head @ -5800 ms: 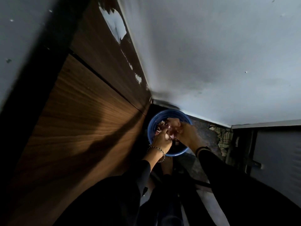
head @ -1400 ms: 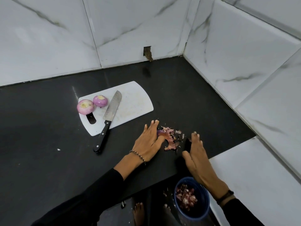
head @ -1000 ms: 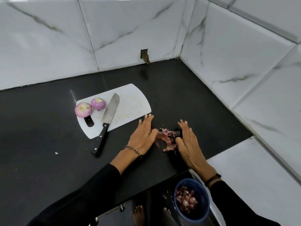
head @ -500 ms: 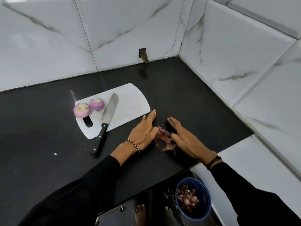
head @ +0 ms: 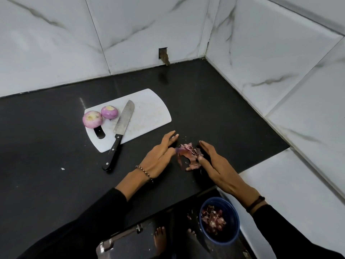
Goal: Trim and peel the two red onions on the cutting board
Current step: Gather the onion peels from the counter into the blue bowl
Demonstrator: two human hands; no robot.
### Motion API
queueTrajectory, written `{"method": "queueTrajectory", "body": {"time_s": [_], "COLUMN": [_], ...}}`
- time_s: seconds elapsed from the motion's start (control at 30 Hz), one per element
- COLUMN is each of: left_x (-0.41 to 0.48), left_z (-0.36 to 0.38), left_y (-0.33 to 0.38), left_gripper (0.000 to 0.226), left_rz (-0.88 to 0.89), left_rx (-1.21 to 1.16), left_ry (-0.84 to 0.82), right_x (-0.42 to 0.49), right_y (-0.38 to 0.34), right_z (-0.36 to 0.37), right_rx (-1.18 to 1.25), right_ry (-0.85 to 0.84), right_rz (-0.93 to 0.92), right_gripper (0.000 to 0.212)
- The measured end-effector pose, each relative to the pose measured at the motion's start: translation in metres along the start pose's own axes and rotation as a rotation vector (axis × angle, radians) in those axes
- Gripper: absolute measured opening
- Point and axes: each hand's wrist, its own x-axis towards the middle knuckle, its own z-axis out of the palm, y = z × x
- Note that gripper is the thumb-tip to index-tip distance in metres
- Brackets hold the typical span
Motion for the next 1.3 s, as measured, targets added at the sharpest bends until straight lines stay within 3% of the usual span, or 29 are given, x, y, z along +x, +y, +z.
{"method": "queueTrajectory", "body": {"time_s": [0.2,0.47,0.7,0.83,0.97,1.07,1.23,1.3], "left_x": [0.001,0.003,0.0,-0.004,-0.007,-0.006,-0.002,-0.001], "left_z": [0.005,0.015,0.005,-0.001,0.0,0.001,0.0,-0.001], "left_y": [-0.003,-0.002,-0.006,-0.011,-0.011,-0.011,-0.007,-0.006], "left_gripper": [0.055,0.064,0.061,0.057,0.053,0.052,0.049,0.049], "left_rz": [-0.005,-0.002,-0.034,-0.065,-0.055,-0.042,-0.029,-0.024], "left_rx": [0.063,-0.071,-0.09,-0.109,-0.1,-0.077,-0.046,-0.032], "left_ry": [0.075,0.096,0.199,0.251,0.3,0.3,0.327,0.33], "right_x": [0.003,0.039,0.031,0.034,0.044,0.05,0.056,0.062], "right_y": [-0.009,-0.026,-0.033,-0.033,-0.041,-0.05,-0.045,-0.041], "right_z": [0.025,0.046,0.008,-0.002,0.004,0.011,0.011,0.004], "right_rx": [-0.308,-0.343,-0.212,-0.114,-0.296,-0.477,-0.53,-0.517], "right_ry": [-0.079,-0.01,-0.216,-0.248,-0.267,-0.288,-0.169,-0.118], "right_rz": [-0.016,-0.118,-0.05,-0.034,-0.14,-0.169,-0.294,-0.333], "right_gripper": [0.112,0.095,0.122,0.097,0.064,0.059,0.059,0.044]}}
